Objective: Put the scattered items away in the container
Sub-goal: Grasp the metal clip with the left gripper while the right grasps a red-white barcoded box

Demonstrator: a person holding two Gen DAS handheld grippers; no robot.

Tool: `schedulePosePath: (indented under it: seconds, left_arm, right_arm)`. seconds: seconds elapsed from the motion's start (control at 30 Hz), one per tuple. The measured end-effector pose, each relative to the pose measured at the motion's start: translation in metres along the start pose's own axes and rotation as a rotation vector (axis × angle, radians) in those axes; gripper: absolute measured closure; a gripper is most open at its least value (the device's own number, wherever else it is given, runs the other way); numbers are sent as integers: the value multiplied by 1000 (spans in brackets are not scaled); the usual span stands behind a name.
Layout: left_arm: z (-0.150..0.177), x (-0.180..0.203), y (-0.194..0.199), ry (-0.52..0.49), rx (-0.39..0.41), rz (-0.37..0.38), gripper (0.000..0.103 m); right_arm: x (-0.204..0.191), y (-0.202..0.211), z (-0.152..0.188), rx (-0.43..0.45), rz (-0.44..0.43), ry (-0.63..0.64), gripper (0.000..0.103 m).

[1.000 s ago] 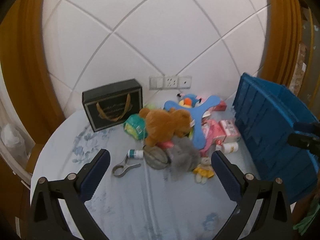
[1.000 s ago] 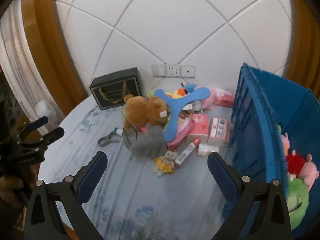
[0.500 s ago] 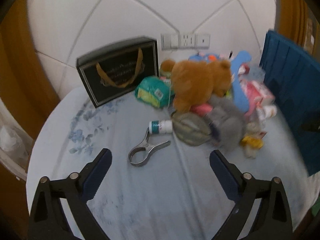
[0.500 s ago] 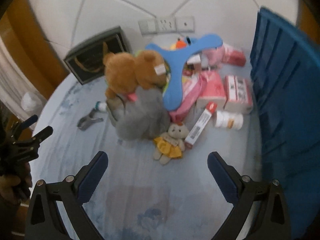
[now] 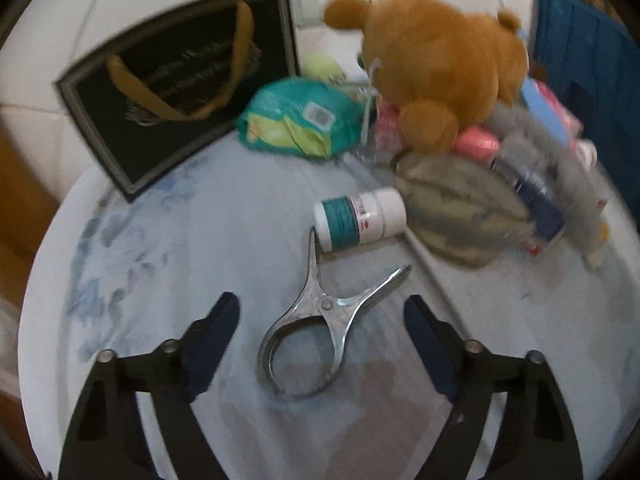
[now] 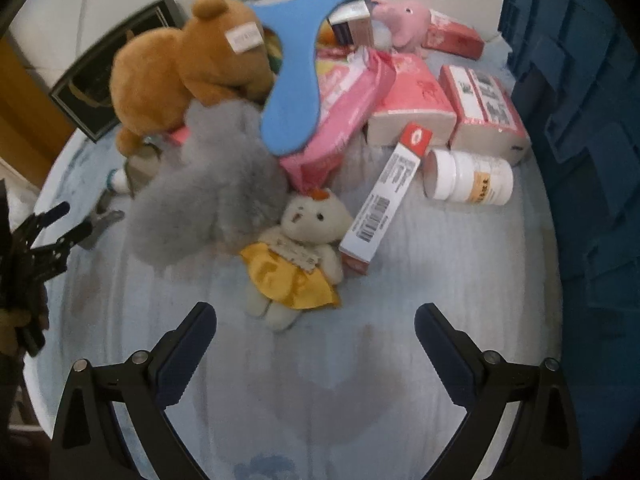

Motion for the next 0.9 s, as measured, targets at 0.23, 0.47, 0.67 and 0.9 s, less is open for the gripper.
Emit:
schedulePosePath:
  seconds: [0.23,0.47,0.67,0.9]
  left_arm:
    - [7,8,-15,-55,-29,47,62]
    - [29,8,8,38,-13,63,63]
    - [54,17,24,62,-21,68,63]
    - [60,16,35,92,-18,79,63]
  right_arm:
    - [13,-27,-10,-26,48,-45,4]
    - [42,-43,-31,20,81,-204,8]
    - [45,-45,-53,77,99,-233,11]
    - [53,-46,-55,77,121,-296,20]
Point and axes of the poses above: each gripper's, at about its wrist camera, not at the fingertips, and y roughly against the way its jaws point, x to its right, z to its underside, the point moved 3 cm from there along -y, roughly the way its jaws point, and after that the axes turned 8 degrees about y, right-handed, at the moved point
